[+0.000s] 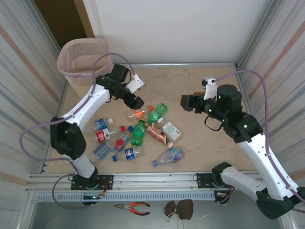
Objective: Put the plastic bottles in the bin
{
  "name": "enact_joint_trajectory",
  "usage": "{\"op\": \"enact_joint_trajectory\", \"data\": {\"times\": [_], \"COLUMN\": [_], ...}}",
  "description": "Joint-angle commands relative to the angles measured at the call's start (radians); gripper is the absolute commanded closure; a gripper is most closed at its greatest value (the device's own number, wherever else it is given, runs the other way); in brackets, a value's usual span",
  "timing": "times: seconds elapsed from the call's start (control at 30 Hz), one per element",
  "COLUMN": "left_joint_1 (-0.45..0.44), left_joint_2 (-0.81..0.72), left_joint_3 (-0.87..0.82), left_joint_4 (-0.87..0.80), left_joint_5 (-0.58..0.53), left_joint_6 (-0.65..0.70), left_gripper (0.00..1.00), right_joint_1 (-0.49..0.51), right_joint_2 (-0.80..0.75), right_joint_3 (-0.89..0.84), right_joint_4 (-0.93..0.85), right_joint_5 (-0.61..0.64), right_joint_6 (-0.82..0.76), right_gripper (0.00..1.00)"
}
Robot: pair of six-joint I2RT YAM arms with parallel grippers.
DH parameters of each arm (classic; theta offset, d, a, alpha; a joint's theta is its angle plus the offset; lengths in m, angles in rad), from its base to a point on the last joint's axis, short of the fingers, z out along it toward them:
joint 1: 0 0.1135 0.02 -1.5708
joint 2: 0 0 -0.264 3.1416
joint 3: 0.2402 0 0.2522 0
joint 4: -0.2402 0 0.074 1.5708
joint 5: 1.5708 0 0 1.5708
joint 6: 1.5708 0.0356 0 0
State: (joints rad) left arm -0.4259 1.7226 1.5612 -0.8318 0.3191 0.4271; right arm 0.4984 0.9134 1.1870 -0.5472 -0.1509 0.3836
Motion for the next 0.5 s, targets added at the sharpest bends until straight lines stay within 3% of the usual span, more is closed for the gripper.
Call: {"op": "enact_joint_trajectory", "data": {"times": [0.0, 0.47], "left_joint_1": [-0.006, -0.014], "left_joint_2": [0.058, 0.307], "left_joint_3": [0.008, 0.093], "left_joint_4": [0.006, -0.029], "left_joint_5": [-0.017, -0.125], "left_joint_6": [0.037, 0.057], "left_gripper": [0.23, 0.2], "right_joint_1": [0.005, 0.003], "right_joint_2": [-0.008, 0.013], "right_joint_3": [0.005, 0.016], "right_joint_4": [0.021, 0.027], "right_joint_5": [-0.004, -0.012], "right_joint_6": [-0.022, -0.031], "right_gripper": [0.25, 0.25]}}
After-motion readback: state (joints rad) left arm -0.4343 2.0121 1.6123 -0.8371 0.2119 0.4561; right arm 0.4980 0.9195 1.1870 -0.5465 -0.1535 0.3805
